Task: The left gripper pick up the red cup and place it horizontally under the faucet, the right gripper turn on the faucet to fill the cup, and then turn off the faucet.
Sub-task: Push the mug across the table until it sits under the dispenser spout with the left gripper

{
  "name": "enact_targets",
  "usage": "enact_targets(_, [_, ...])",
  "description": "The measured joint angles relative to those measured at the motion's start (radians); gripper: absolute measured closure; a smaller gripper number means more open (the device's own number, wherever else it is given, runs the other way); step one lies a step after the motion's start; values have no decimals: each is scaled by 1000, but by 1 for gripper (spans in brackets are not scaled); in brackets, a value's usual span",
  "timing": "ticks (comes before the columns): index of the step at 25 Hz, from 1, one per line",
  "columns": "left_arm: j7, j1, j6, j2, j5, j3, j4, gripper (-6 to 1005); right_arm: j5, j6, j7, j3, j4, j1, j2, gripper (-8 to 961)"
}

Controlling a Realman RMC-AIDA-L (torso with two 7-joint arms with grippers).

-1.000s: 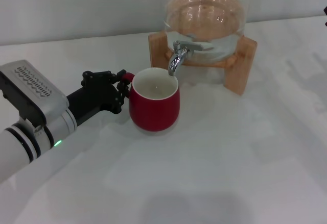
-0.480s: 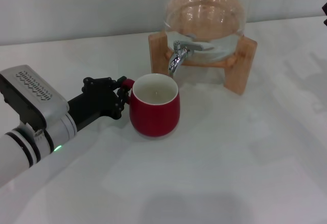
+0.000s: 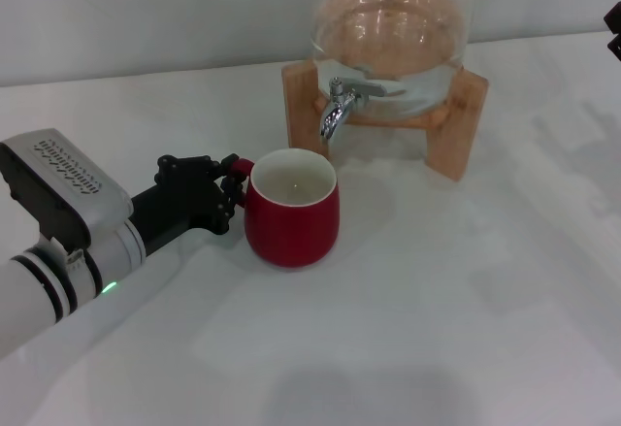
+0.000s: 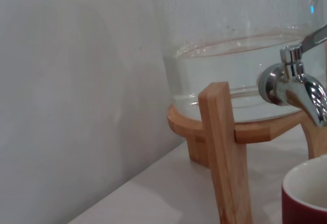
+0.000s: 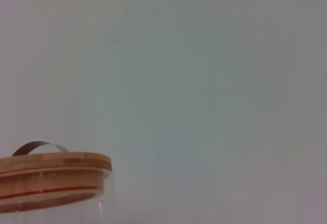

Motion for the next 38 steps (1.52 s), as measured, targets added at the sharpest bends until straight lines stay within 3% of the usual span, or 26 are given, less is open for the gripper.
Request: enact_targets(38, [-3,-80,-90,0,48,0,24,897,1,-20,16,8,0,-2,2,85])
